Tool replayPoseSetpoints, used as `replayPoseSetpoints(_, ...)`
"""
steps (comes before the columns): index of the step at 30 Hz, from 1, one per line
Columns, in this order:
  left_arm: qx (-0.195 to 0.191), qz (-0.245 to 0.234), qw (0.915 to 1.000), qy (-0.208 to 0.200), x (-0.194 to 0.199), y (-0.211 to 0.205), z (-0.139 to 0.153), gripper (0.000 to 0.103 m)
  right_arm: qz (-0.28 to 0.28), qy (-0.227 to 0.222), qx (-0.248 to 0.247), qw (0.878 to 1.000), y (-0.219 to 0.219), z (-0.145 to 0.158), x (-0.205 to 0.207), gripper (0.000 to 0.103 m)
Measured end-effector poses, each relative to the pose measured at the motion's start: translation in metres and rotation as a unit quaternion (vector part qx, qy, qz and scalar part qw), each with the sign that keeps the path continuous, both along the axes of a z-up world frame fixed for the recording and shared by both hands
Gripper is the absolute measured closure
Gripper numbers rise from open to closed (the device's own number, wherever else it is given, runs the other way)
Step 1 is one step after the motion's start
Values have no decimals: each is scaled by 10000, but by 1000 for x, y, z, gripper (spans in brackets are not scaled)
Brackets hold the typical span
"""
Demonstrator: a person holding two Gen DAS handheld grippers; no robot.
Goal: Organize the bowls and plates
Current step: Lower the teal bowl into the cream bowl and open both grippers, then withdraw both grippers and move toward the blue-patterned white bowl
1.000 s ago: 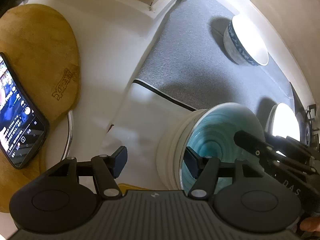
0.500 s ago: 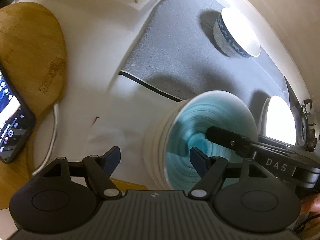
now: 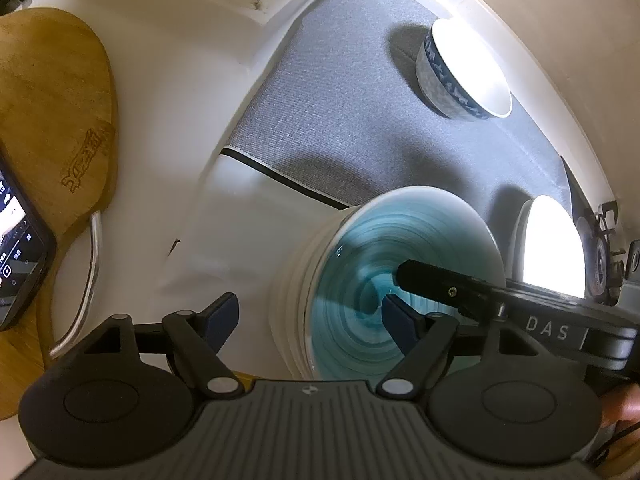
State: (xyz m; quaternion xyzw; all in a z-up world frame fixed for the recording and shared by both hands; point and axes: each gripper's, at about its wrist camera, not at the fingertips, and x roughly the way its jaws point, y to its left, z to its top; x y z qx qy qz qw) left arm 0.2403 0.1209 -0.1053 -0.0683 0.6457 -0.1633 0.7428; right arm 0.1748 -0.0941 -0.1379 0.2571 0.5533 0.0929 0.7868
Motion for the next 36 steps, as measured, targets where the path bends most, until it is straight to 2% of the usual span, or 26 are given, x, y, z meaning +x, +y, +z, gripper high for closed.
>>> replayPoseSetpoints(8, 300, -180, 9992, -190, -4, -6, -3, 19, -8, 57, 12, 10000, -3, 0, -3, 53)
replayPoseSetpoints(16, 296, -231, 9989, -279, -5, -5, -3, 19, -44, 85, 62, 9999, -3, -1, -4, 53)
replayPoseSetpoints(24, 331, -490, 9978, -310, -10, -10, -2, 19, -29, 88, 92, 9999, -5, -1, -3, 53)
replayPoseSetpoints(27, 195, -604, 9977, -250, -11, -12, -4, 19, 30, 101, 157, 9998, -4, -3, -1, 52)
replayPoseSetpoints(30, -239, -634, 9976, -116, -12, -12, -6, 19, 114, 56, 139, 9998, -2, -4, 1, 50)
replayPoseSetpoints(36, -179, -583, 9978, -260, -14, -19, -4, 19, 117, 13, 58, 9999, -3, -1, 3, 50)
